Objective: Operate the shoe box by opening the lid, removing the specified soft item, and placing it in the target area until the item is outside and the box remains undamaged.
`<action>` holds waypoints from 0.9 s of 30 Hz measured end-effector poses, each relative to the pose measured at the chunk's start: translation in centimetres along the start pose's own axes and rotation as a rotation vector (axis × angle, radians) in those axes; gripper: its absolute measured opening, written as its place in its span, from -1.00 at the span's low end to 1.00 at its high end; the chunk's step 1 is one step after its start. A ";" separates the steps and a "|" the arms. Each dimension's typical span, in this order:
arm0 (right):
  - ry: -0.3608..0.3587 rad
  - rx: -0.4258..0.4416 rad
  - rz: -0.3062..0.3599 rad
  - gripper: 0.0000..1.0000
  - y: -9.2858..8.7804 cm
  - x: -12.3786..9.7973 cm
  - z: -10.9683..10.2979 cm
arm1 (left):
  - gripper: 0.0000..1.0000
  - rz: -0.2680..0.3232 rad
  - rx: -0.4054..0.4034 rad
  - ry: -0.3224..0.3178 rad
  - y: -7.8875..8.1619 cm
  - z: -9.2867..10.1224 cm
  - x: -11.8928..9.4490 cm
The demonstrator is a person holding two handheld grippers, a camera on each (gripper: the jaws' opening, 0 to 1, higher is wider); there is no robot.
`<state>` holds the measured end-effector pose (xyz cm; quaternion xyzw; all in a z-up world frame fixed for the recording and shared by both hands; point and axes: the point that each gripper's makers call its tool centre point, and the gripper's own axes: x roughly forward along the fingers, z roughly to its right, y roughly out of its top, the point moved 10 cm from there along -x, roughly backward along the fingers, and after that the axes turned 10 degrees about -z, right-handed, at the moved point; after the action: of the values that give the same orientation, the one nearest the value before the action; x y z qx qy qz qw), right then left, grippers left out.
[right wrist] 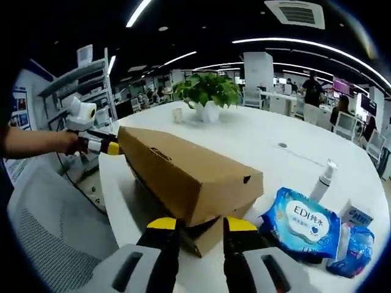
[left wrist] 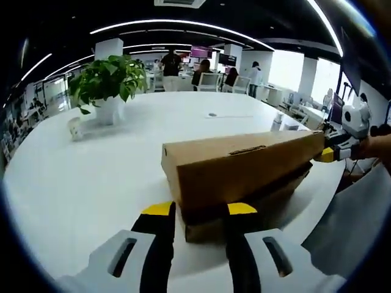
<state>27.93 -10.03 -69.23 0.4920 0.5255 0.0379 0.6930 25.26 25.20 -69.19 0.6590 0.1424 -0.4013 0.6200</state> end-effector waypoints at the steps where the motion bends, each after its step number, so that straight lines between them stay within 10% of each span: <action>1: -0.001 -0.003 -0.006 -0.50 0.0 0.1 -0.1 | -0.38 -0.002 0.006 -0.001 -0.1 0.1 0.0; 27: 0.005 -0.112 -0.103 -0.28 -1.5 2.1 -0.6 | -0.26 -0.108 0.100 -0.001 -2.5 0.7 1.4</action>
<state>27.70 -9.22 -71.79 0.4249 0.5489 0.0329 0.7191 24.18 24.56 -71.88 0.6801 0.1572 -0.4412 0.5639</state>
